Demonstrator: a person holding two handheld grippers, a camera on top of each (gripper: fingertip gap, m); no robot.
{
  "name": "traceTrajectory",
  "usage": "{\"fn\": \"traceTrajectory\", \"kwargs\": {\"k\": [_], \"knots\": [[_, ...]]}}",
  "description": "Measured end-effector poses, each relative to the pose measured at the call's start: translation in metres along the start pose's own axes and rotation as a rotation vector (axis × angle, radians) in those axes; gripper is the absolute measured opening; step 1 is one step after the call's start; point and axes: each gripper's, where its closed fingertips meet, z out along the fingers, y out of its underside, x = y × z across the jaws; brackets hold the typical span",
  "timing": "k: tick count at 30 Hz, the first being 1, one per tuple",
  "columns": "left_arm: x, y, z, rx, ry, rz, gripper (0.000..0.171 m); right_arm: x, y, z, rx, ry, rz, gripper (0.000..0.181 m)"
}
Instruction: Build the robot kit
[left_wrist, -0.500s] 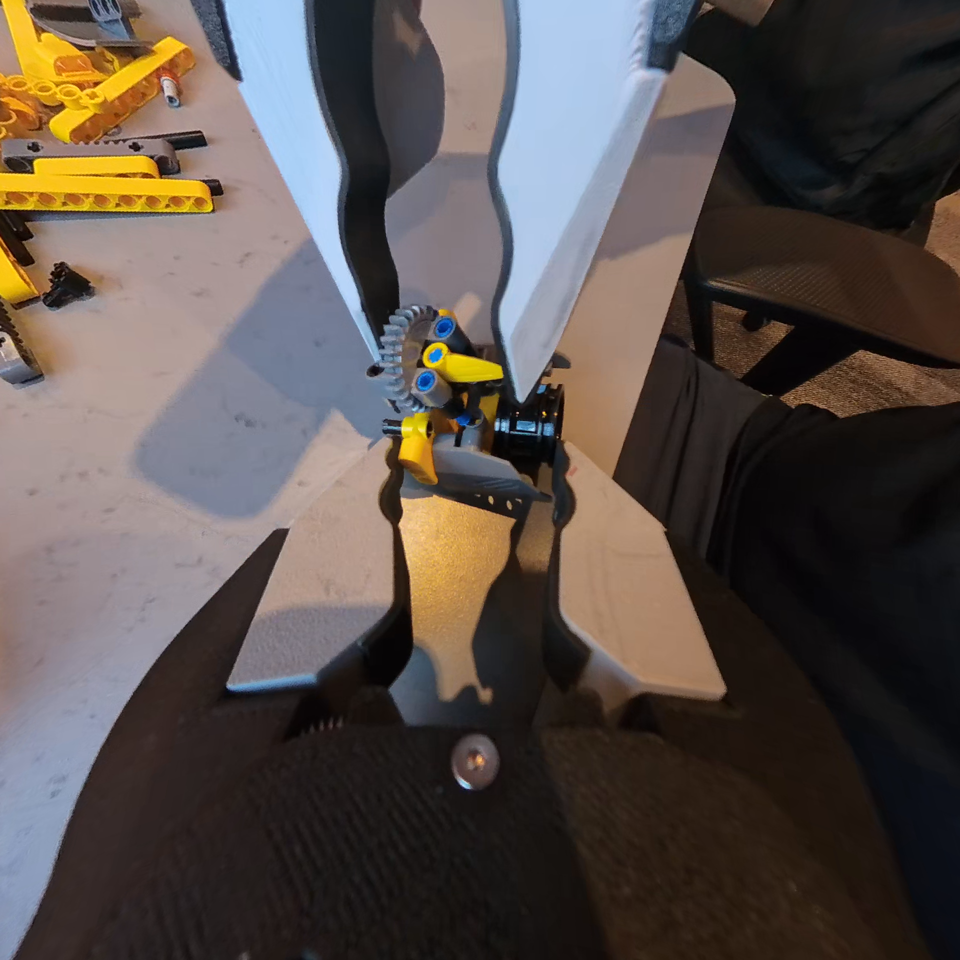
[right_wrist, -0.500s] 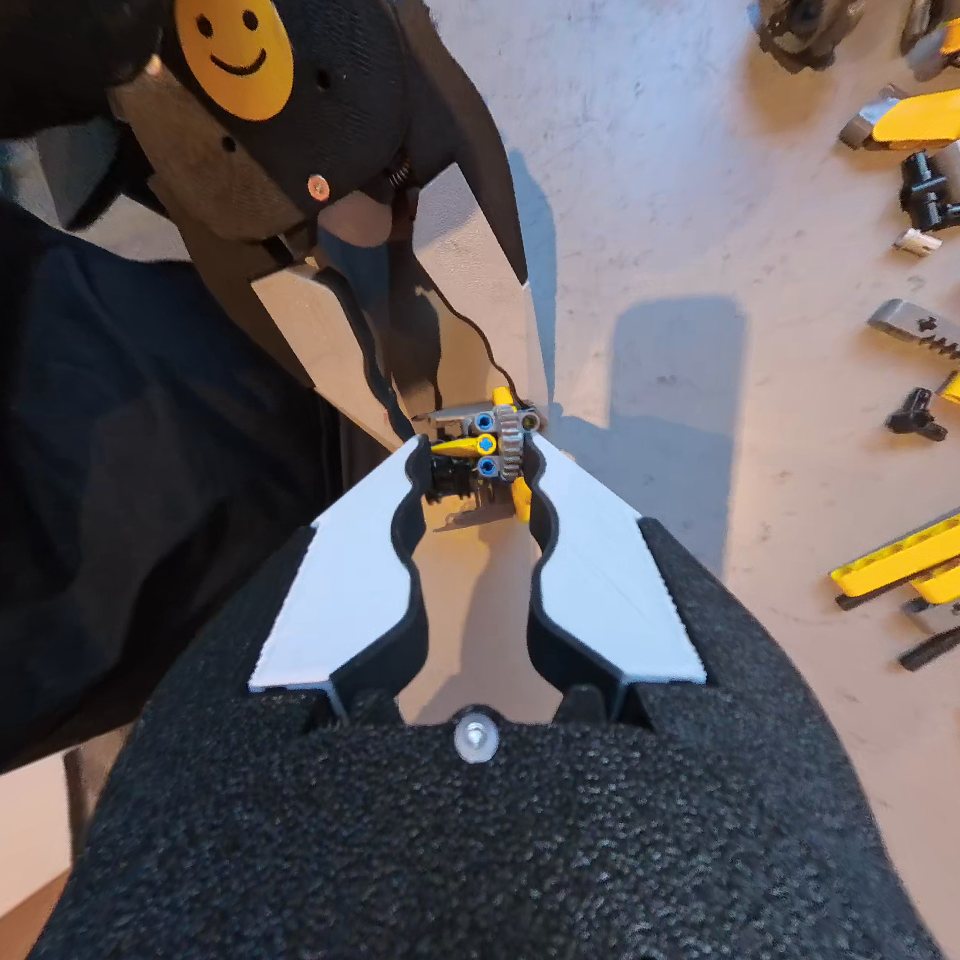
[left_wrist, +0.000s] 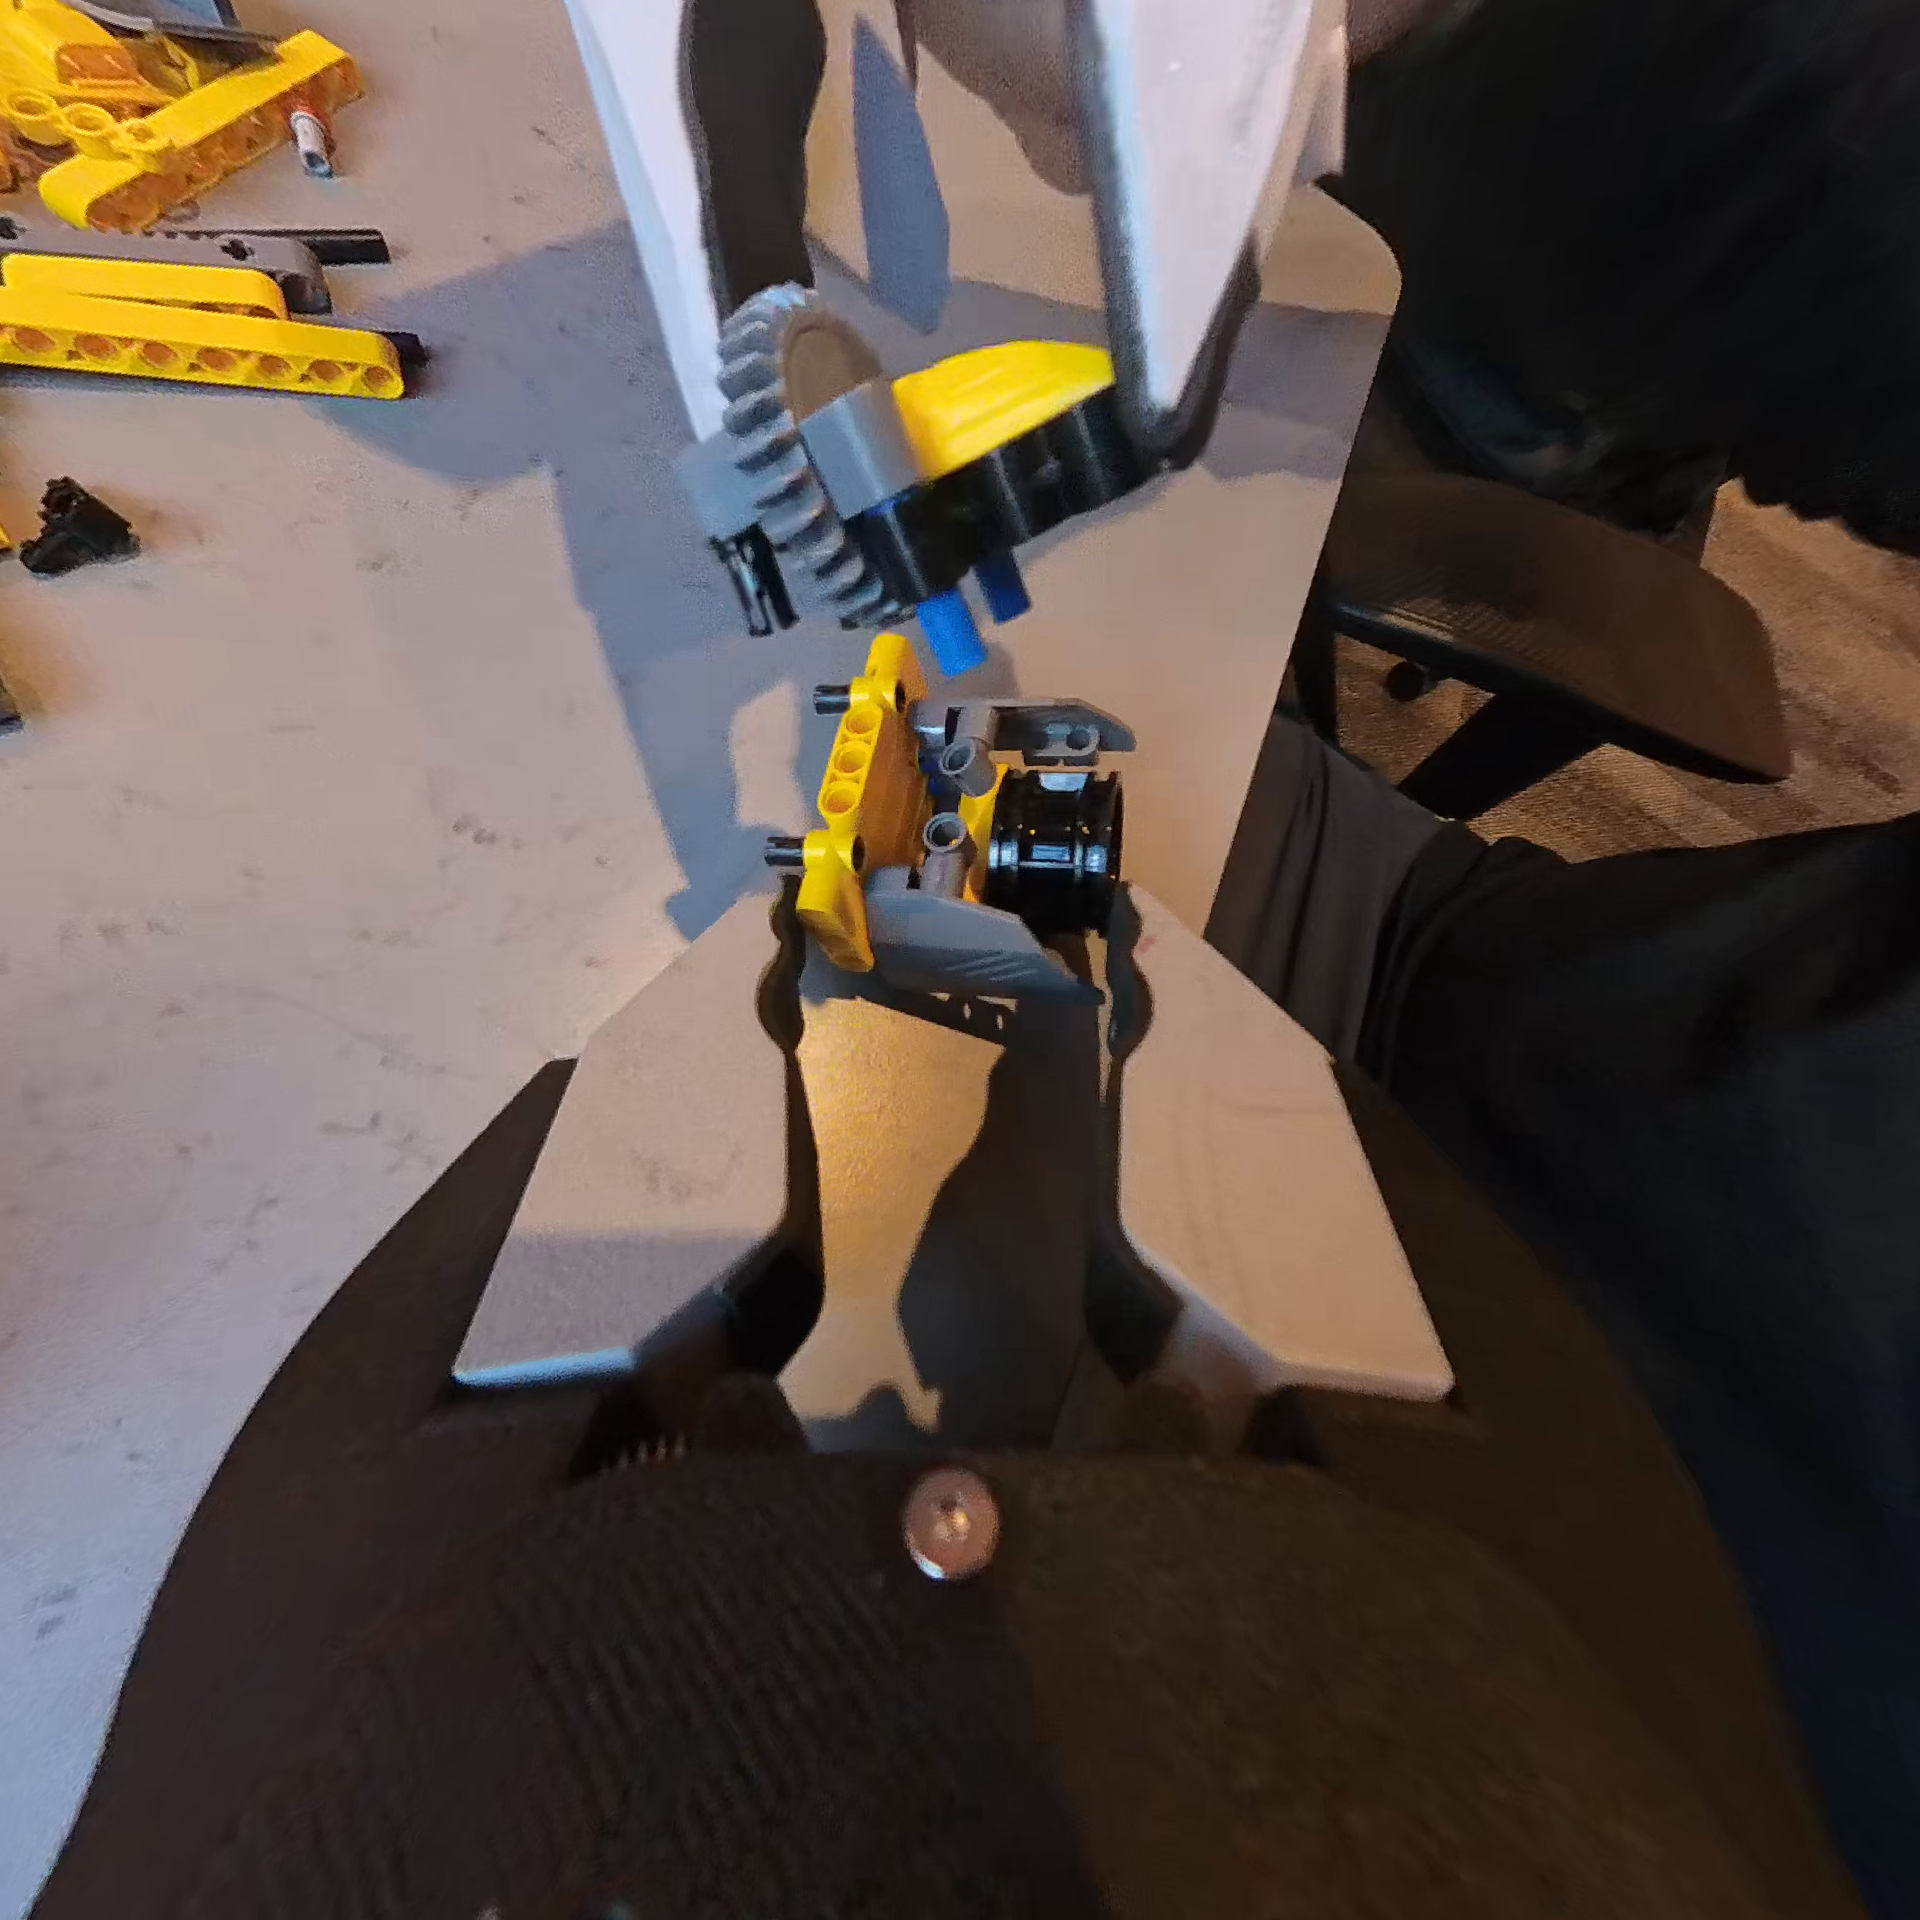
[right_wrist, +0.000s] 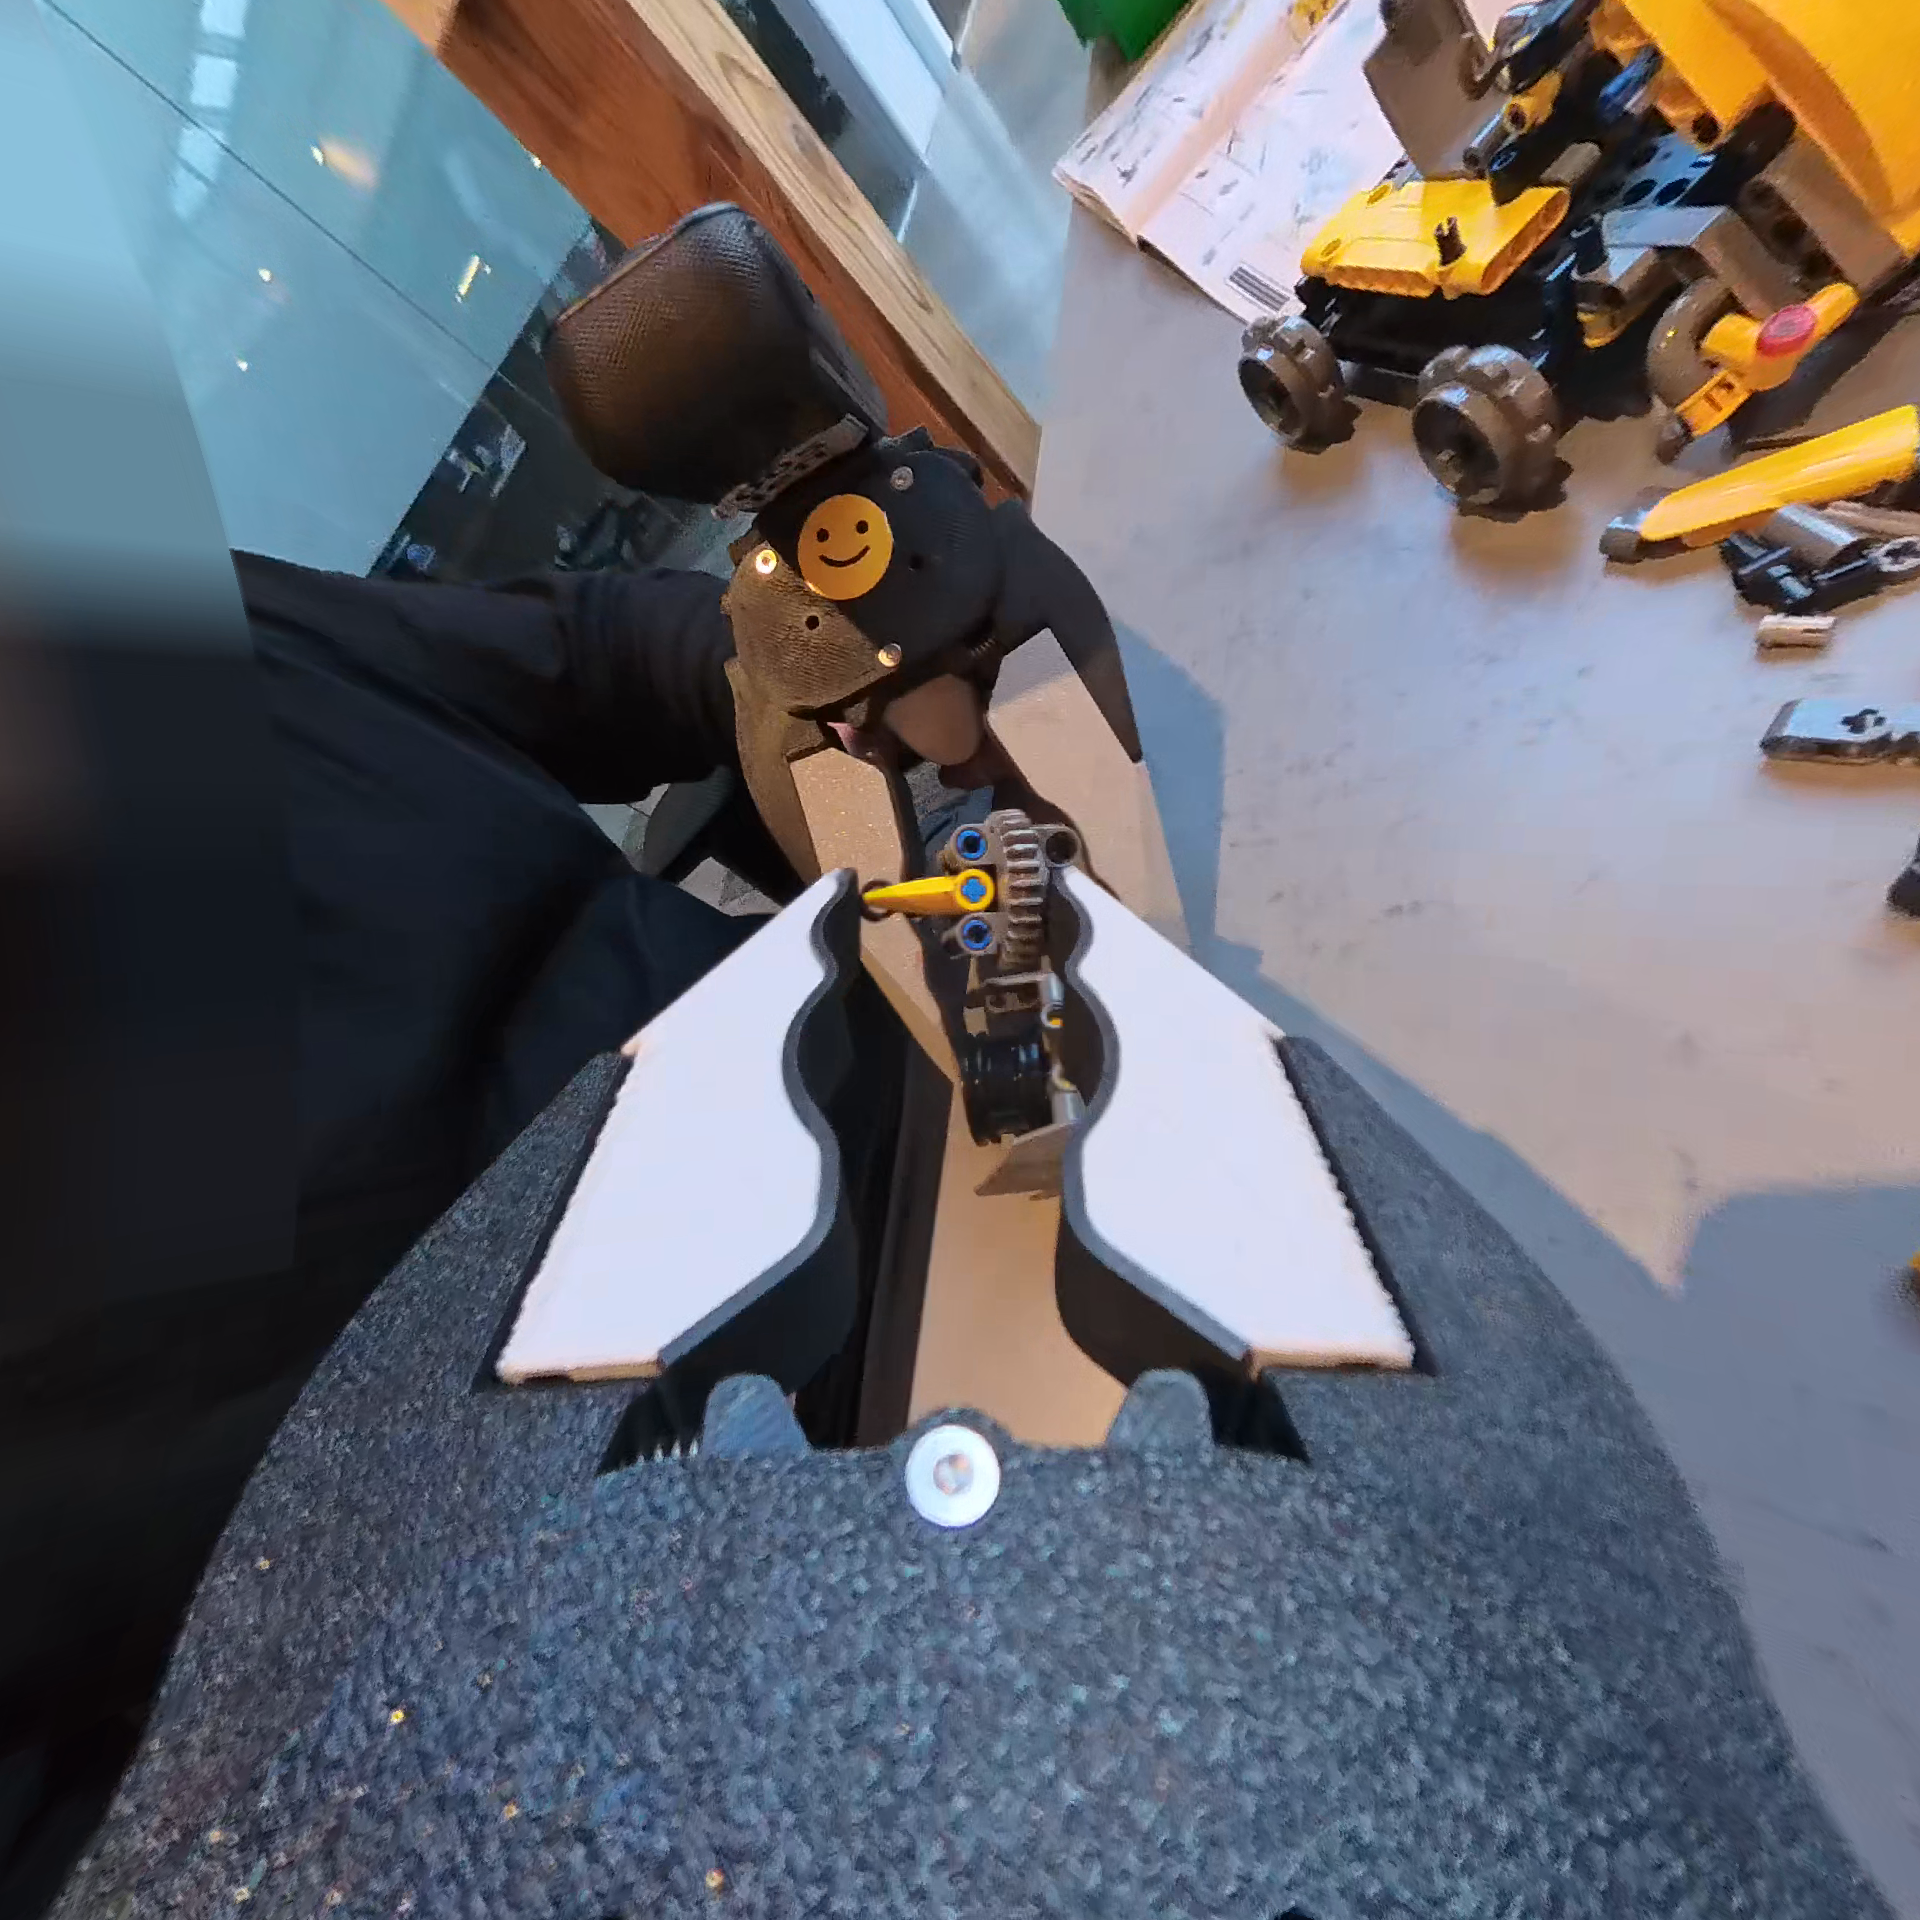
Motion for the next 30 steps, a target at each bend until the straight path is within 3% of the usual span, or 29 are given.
{"fn": "traceTrajectory", "kwargs": {"k": [8,11,16,22,25,30], "knots": [[-0.003,-0.005,-0.006,0.055,-0.034,0.012,0.065,0.009,0.003,-0.009,0.104,-0.011,-0.041,0.036],[-0.003,-0.012,-0.014,0.121,-0.021,0.006,0.065,0.014,0.009,-0.010,0.098,0.055,-0.112,0.035],[-0.009,-0.024,-0.031,0.226,-0.041,0.037,0.061,0.022,0.011,-0.011,0.084,0.264,-0.327,0.036],[-0.032,-0.032,-0.050,0.310,-0.178,0.051,0.057,0.066,0.018,-0.035,-0.070,0.610,-0.355,0.036],[-0.055,-0.031,-0.056,0.322,-0.305,0.007,0.043,0.092,0.019,-0.039,-0.145,0.773,-0.369,0.036],[-0.096,-0.035,-0.073,0.352,-0.571,-0.038,0.037,0.122,0.019,-0.045,-0.201,0.979,-0.392,0.037]]}}
